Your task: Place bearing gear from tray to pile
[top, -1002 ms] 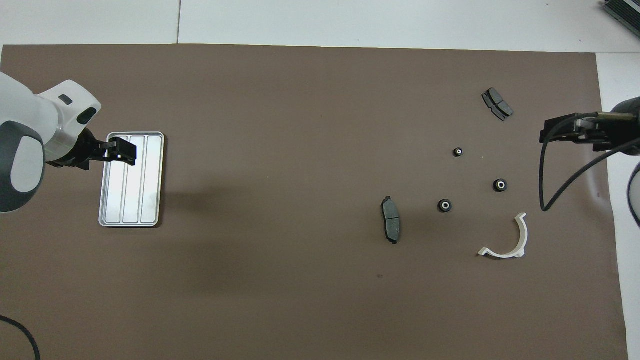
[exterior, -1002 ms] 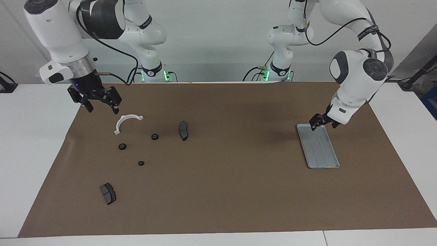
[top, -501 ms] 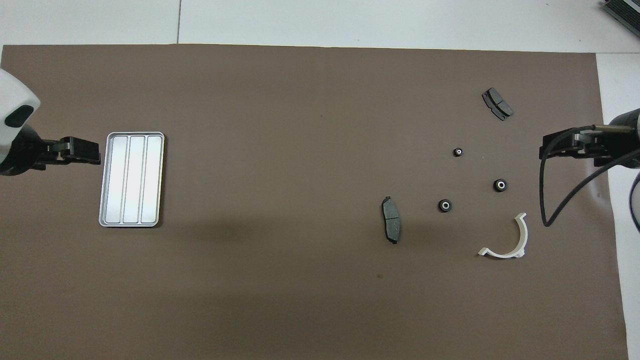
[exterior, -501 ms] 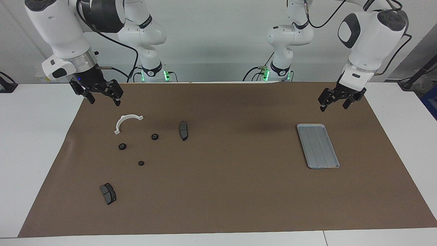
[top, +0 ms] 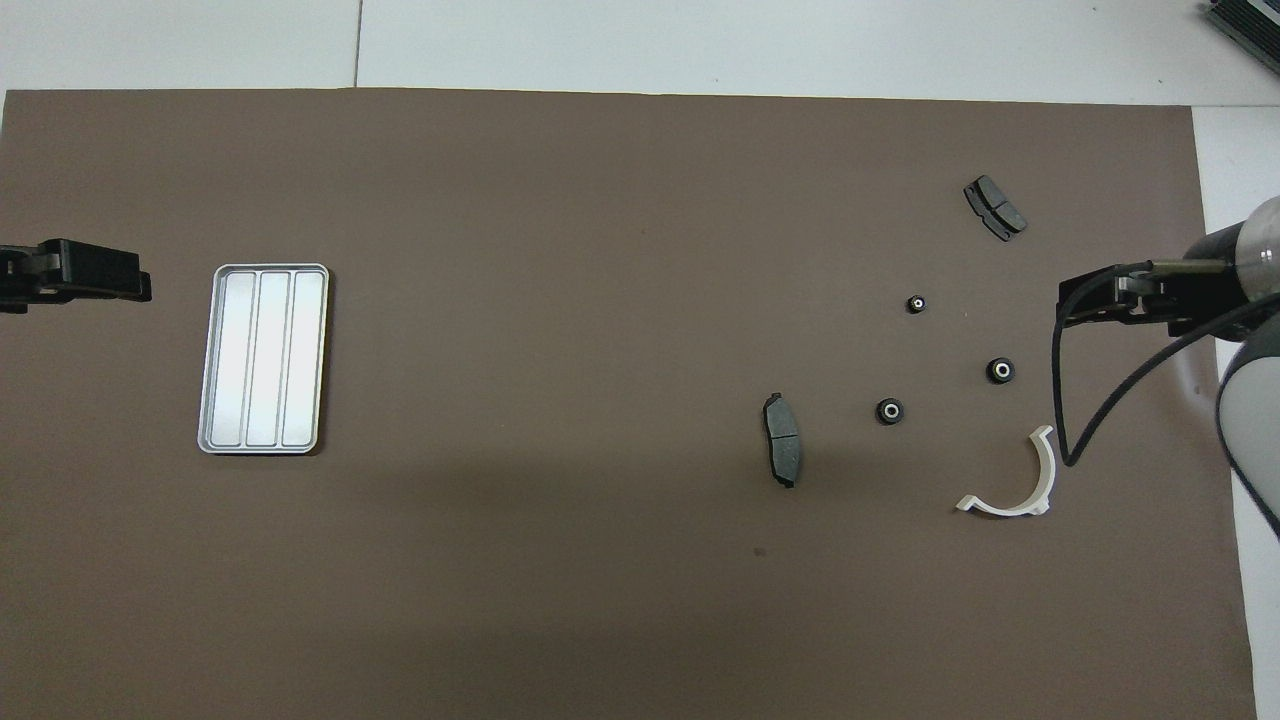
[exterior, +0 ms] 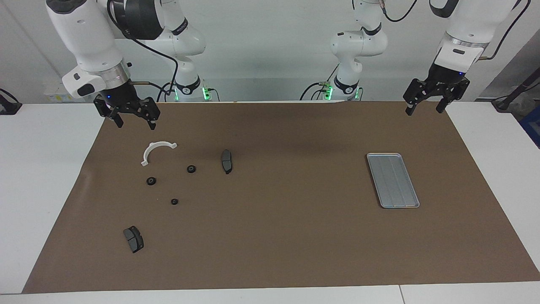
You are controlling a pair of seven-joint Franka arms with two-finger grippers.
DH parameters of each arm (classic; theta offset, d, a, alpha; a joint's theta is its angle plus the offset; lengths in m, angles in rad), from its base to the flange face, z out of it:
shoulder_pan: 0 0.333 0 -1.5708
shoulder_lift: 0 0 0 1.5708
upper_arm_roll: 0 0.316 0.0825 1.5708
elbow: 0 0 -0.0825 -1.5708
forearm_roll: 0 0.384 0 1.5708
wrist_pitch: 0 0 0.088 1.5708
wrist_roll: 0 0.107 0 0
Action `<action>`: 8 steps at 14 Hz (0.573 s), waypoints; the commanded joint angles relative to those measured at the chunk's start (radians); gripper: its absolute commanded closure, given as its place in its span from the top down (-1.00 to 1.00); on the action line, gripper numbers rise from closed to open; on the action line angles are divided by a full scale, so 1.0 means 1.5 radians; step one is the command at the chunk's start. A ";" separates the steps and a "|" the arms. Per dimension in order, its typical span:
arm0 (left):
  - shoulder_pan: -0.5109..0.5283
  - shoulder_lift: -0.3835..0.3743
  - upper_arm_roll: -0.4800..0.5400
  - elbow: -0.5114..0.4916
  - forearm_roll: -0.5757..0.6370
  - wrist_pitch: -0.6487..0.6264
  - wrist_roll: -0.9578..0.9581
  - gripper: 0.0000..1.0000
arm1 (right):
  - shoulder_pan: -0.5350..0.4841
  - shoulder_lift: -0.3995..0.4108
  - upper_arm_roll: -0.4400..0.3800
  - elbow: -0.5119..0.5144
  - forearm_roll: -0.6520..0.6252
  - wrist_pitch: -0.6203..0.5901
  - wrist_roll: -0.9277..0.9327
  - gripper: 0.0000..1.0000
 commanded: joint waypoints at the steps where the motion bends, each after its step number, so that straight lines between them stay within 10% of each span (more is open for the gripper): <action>1: 0.000 0.016 0.000 0.022 -0.011 -0.017 0.003 1.00 | -0.002 -0.010 0.003 -0.005 -0.006 -0.014 0.010 1.00; 8: -0.002 0.012 -0.002 0.022 0.000 -0.033 0.013 1.00 | -0.002 -0.010 0.011 -0.005 -0.001 -0.020 0.010 1.00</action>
